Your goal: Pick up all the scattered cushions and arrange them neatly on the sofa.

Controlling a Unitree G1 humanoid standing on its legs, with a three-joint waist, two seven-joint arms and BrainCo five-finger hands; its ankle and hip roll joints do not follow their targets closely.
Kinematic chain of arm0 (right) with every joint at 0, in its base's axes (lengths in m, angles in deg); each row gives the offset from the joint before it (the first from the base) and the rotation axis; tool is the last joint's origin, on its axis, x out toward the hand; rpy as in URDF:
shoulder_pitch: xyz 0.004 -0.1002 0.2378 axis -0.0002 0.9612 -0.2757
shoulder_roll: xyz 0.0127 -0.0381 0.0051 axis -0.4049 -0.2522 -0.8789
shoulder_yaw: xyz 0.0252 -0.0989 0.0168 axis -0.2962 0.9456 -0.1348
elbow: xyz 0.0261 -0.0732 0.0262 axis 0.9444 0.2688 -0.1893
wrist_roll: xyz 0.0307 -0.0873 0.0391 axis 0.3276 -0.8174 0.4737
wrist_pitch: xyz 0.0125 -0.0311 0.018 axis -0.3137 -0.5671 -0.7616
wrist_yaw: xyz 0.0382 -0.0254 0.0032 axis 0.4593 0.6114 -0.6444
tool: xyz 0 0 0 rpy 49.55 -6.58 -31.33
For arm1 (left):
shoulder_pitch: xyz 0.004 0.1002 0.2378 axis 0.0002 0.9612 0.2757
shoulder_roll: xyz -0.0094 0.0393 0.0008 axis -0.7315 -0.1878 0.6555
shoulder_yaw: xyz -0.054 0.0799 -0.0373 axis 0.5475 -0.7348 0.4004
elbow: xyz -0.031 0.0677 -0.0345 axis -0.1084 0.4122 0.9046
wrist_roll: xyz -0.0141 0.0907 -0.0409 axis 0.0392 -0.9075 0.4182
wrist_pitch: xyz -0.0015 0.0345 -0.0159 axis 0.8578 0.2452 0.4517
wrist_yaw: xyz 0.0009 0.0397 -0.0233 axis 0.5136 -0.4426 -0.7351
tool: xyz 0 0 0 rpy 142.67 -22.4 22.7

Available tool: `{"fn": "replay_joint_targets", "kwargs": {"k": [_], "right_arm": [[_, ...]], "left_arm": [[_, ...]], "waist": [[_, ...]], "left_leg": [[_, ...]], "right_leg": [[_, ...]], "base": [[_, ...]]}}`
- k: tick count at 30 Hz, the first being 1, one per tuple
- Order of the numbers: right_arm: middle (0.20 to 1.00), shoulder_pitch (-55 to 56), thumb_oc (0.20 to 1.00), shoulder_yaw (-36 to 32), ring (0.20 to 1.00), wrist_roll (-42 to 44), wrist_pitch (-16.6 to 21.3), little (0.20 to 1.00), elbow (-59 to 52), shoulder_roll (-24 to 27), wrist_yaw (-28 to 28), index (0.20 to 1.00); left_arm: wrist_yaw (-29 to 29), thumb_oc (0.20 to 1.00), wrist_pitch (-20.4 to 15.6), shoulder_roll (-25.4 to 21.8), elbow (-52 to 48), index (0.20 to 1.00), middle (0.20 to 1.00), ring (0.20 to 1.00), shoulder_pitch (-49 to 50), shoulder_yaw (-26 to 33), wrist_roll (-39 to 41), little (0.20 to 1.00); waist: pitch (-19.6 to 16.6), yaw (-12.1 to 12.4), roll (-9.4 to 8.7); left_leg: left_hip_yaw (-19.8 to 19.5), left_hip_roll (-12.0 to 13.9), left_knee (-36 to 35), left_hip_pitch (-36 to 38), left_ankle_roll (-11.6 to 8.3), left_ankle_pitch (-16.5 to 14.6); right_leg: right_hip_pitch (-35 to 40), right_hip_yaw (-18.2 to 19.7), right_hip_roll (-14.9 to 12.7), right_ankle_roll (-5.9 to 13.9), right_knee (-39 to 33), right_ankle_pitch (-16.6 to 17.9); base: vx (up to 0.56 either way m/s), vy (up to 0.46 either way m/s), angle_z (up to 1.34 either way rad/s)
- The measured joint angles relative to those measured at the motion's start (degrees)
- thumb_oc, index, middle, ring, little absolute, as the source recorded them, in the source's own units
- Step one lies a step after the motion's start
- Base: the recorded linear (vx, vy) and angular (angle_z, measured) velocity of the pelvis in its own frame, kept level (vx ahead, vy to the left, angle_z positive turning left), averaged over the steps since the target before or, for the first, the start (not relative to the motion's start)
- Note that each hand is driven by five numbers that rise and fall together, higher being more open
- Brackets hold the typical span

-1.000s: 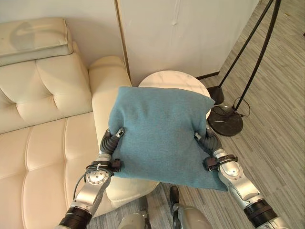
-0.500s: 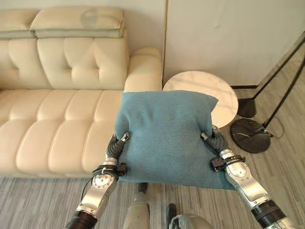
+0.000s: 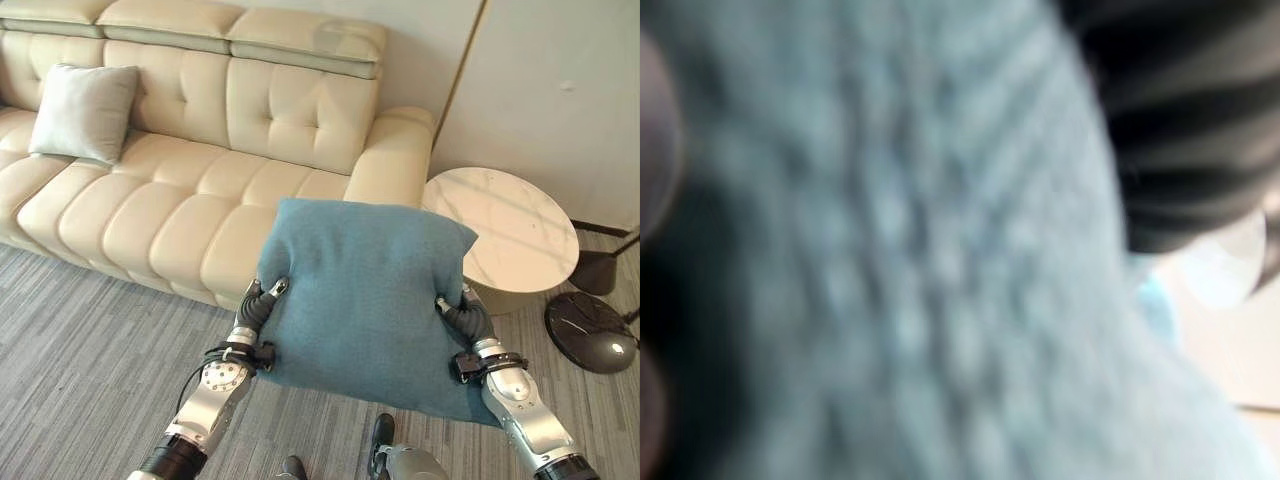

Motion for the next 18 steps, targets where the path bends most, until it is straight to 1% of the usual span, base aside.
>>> {"fn": "replay_joint_targets", "kwargs": {"k": [2,3,5,6,7,8,9,10,11,12,13,14,15,16,17,18], "right_arm": [[0.2,-0.3,0.2,0.0,0.2,0.0,0.0,0.2,0.0,-0.5,-0.2,0.2],[0.2,-0.6,0.2,0.5,0.2,0.0,0.0,0.2,-0.3,-0.7,-0.3,0.2],[0.2,-0.7,0.2,1.3,0.2,0.0,0.0,0.2,-0.5,-0.7,-0.5,0.2],[0.2,-0.7,0.2,1.5,0.2,0.0,0.0,0.2,-0.5,-0.7,-0.5,0.2],[0.2,-0.7,0.2,1.3,0.2,0.0,0.0,0.2,-0.5,-1.0,-0.5,0.2],[0.2,-0.8,0.2,1.0,0.2,0.0,0.0,0.2,-0.6,-0.8,-0.5,0.2],[0.2,-1.0,0.2,0.9,0.2,0.0,0.0,0.2,-0.6,-0.5,-0.5,0.2],[0.2,-0.8,0.2,0.9,0.2,0.0,0.0,0.2,-0.7,-0.2,-0.5,0.2],[0.2,-0.6,0.2,1.0,0.2,0.0,0.0,0.2,-0.7,-0.3,-0.6,0.2],[0.2,-0.7,0.2,0.9,0.2,0.2,0.0,0.2,-0.8,-0.4,-0.9,0.2],[0.2,-0.7,0.2,0.2,0.2,0.4,0.0,0.2,-1.4,-0.4,-1.1,0.2],[0.2,-0.7,0.2,-0.3,0.2,0.9,0.0,0.2,-1.6,-0.2,-1.3,0.2],[0.2,-0.7,0.2,-0.2,0.2,1.3,0.0,0.2,-1.5,0.0,-1.4,0.2],[0.2,-0.4,0.2,-0.3,0.2,1.8,0.0,0.2,-1.4,0.3,-1.4,0.2],[0.2,-0.4,0.2,-0.3,0.2,1.9,0.0,0.2,-1.3,0.7,-1.6,0.2],[0.2,0.8,0.2,-1.4,0.2,1.9,0.1,0.2,-1.0,1.6,-1.8,0.2]], "left_arm": [[-0.2,0.2,0.0,-0.7,0.0,0.2,0.2,0.2,0.1,0.5,0.0,0.2],[-0.8,0.2,0.0,-0.8,-0.1,0.2,0.2,0.2,0.6,2.0,0.0,0.2],[-1.0,0.2,0.0,-0.8,-0.1,0.2,0.2,0.2,1.7,2.5,0.0,0.2],[-1.0,0.2,0.0,-0.7,-0.1,0.2,0.2,0.2,1.6,2.5,0.0,0.2],[-1.0,0.2,0.0,-0.6,0.0,0.2,0.2,0.2,1.6,2.9,0.0,0.2],[-1.0,0.2,0.0,-0.3,0.0,0.2,0.2,0.2,1.4,3.0,0.0,0.2],[-1.1,0.2,0.0,0.3,0.0,0.2,0.2,0.2,1.2,2.9,-0.1,0.2],[-1.1,0.2,0.0,1.1,0.0,0.2,0.2,0.2,1.1,2.9,-0.1,0.2],[-1.1,0.2,0.0,0.8,0.1,0.2,0.2,0.2,1.1,2.9,-0.1,0.2],[-1.1,0.2,-0.1,0.8,0.1,0.2,0.2,0.2,1.1,2.8,-0.1,0.2],[-1.1,0.2,-0.1,0.8,0.1,0.2,0.2,0.2,0.9,2.5,-0.1,0.2],[-1.1,0.2,-0.1,0.8,0.1,0.2,0.2,0.2,0.5,1.9,-0.1,0.2],[-1.1,0.2,-0.1,0.9,0.2,0.2,0.2,0.2,0.5,1.9,-0.1,0.2],[-1.1,0.2,-0.1,1.7,0.9,0.2,0.2,0.2,0.7,1.7,-0.1,0.2],[-1.1,0.2,-0.1,2.3,1.0,0.2,0.2,0.2,1.2,1.9,-0.1,0.2],[-1.0,0.2,0.0,4.7,0.4,0.2,0.2,0.2,1.2,1.5,-0.1,0.2]], "waist": [[0.1,0.4,-0.84],[0.0,0.6,-1.37],[-0.1,0.6,-2.13],[-0.1,1.0,-2.17],[0.0,1.0,-1.85],[0.3,0.6,-1.35],[0.8,-0.1,-0.56],[1.2,-1.9,-0.01],[1.4,-2.2,0.14],[1.7,-2.6,0.23],[2.7,-2.7,0.64],[3.7,-3.5,1.07],[4.0,-3.9,0.7],[4.8,-4.2,0.14],[4.7,-4.1,0.31],[4.8,-4.4,3.29]], "left_leg": [[-0.5,-1.1,0.0,-0.8,0.69,0.3],[-0.9,-1.4,0.2,-1.2,0.88,0.3],[-0.9,-1.8,0.1,-1.2,1.04,0.2],[-1.0,-2.0,0.1,-1.3,1.06,0.2],[-1.3,-2.3,0.6,-1.7,2.05,-0.5],[-1.6,-2.2,0.9,-2.0,2.49,-0.8],[-2.4,-2.4,0.9,-2.0,2.71,-0.7],[-4.7,-3.1,0.9,-1.1,4.04,-0.8],[-5.0,-3.7,-0.4,-0.3,5.45,-0.8],[-6.0,-4.3,-1.0,0.1,6.47,-1.2],[-7.0,-4.5,-0.8,0.2,6.88,-1.6],[-7.9,-4.6,-0.9,0.2,6.95,-1.8],[-8.9,-5.2,-0.9,0.5,6.44,-2.5],[-10.3,-5.9,-1.0,4.1,4.96,-4.8],[-11.5,-5.8,-1.1,8.0,2.76,-7.2],[-13.8,-2.5,0.7,11.2,0.75,-10.0]], "right_leg": [[-0.9,2.0,-0.5,0.69,0.1,0.5],[-1.0,3.4,-0.5,1.05,-0.5,0.8],[-0.6,3.6,-0.5,1.32,-1.6,1.5],[-0.5,3.6,-0.6,1.45,-2.0,1.8],[-1.1,3.8,-1.1,1.77,0.1,2.0],[-2.4,4.4,-1.8,2.41,3.3,1.6],[-4.4,5.4,-2.5,2.54,7.9,1.5],[-8.5,10.5,-3.5,4.08,17.2,-0.3],[-11.1,14.5,-1.8,5.45,21.3,-4.2],[-12.5,17.0,1.7,4.14,20.9,-7.1],[-14.8,17.0,5.3,3.54,17.0,-7.8],[-16.8,16.6,7.0,3.7,12.4,-7.4],[-18.5,15.2,7.1,3.49,8.2,-6.7],[-18.6,8.0,4.9,3.79,2.2,-5.5],[-15.8,6.3,4.3,4.23,2.0,-7.0],[-15.1,5.8,6.0,1.02,10.1,-4.5]], "base": [[0.09,0.142,0.12],[0.09,0.155,-0.02],[0.07,0.196,0.02],[0.09,0.322,0.08],[0.11,0.327,0.12],[0.1,0.218,0.2],[0.12,0.127,0.53],[0.2,0.125,0.53],[0.27,0.112,0.52],[0.29,0.084,0.32],[0.32,0.025,0.5],[0.3,0.008,0.63],[0.32,-0.013,0.85],[0.45,-0.078,0.78],[0.76,-0.193,1.01],[0.66,-0.188,1.12]]}}
